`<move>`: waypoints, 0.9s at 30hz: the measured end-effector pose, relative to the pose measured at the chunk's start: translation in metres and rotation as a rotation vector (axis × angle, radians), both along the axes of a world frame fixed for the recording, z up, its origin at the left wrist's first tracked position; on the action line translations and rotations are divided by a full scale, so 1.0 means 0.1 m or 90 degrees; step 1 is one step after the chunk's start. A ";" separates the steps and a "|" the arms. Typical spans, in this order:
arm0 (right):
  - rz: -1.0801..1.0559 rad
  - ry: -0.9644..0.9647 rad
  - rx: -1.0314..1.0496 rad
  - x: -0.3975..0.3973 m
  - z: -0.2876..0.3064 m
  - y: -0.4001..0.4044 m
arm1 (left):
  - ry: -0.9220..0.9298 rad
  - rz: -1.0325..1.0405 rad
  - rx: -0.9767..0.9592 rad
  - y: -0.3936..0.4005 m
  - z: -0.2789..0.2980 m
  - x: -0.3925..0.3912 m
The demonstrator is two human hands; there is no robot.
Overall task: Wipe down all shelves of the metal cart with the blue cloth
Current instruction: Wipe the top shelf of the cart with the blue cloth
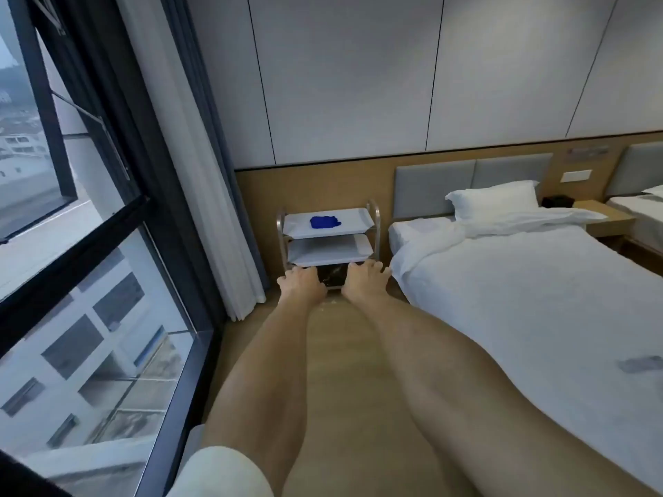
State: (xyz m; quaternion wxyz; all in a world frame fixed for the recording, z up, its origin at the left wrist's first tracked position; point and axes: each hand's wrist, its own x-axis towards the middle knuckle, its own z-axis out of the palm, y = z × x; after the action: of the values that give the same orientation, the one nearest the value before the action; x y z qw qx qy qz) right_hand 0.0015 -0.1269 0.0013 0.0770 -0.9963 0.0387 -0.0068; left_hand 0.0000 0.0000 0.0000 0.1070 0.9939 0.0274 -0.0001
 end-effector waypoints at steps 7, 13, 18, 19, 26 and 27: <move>0.015 0.055 -0.055 0.64 -0.40 -0.05 | 0.052 -0.005 0.035 -0.04 -0.42 0.68; 0.023 0.097 -0.017 1.84 -0.62 0.00 | 0.075 0.021 0.042 -0.11 -0.79 1.87; 0.012 0.110 -0.025 2.89 -0.65 0.00 | 0.070 0.047 0.022 -0.17 -0.79 2.92; 0.006 0.110 -0.031 3.08 -0.64 0.00 | 0.069 0.050 0.018 -0.18 -0.79 3.12; 0.027 0.110 -0.046 4.38 -0.61 0.05 | 0.102 0.093 -0.005 0.00 -0.82 4.48; 0.029 0.110 -0.049 4.59 -0.63 0.06 | 0.108 0.090 0.011 0.02 -0.84 4.69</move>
State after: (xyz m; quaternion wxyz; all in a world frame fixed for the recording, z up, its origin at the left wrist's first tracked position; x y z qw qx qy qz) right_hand 0.4601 -0.1208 -0.0617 0.0350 -0.9960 0.0226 0.0791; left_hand 0.4694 0.0019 -0.0837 0.0956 0.9868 0.1064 -0.0764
